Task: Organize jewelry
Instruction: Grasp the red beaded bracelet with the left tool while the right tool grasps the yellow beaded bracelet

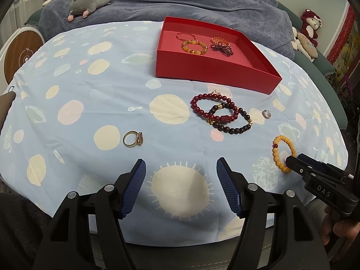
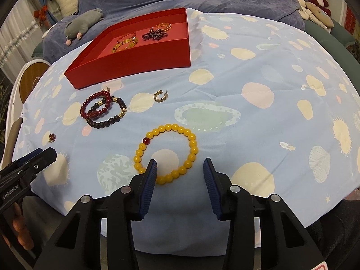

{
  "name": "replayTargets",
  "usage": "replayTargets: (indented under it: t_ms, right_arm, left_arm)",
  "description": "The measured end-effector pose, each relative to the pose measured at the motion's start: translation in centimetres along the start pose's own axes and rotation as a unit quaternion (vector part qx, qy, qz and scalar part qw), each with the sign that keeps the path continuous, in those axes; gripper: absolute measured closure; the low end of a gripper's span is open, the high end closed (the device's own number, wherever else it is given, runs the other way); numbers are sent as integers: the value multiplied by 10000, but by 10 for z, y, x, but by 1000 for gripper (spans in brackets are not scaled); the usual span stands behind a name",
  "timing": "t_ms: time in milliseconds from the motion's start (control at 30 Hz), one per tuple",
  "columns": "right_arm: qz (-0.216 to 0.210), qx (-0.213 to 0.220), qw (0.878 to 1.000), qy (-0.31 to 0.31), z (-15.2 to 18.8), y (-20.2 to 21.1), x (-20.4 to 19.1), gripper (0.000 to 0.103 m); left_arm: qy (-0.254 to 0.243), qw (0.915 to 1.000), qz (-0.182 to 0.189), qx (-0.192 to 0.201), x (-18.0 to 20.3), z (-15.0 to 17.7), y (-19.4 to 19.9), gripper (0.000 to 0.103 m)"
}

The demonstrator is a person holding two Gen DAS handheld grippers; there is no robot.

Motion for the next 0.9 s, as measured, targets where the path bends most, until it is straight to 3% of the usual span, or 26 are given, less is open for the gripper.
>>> replayTargets:
  t_ms: [100,300,633,900]
  right_arm:
    - [51,50,9999,89,-2,-2,-1,74]
    - [97,80,9998,158,-6,-6,1,95]
    - [-113,39,9999,41,-15,-13,-3,96]
    - [-238,-17,9997,-110,-19,-16,-3,96]
  left_arm:
    - [39,10000,13,26,0,-1,0,41]
    - [114,9999,15,45,1,-13,-5,41]
    - [114,9999,22,-14,10,-45,-43,41]
    - [-36,9997,-169,-162,10,-56,-74,56]
Point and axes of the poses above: each gripper's, at about its wrist camera, not at the fingertips, and y roughly against the way its jaws point, x to its right, z to its underside, the point moved 3 cm from there along -y, roughly the way its jaws point, and after that the axes turned 9 degrees about x, right-handed, at the moved point
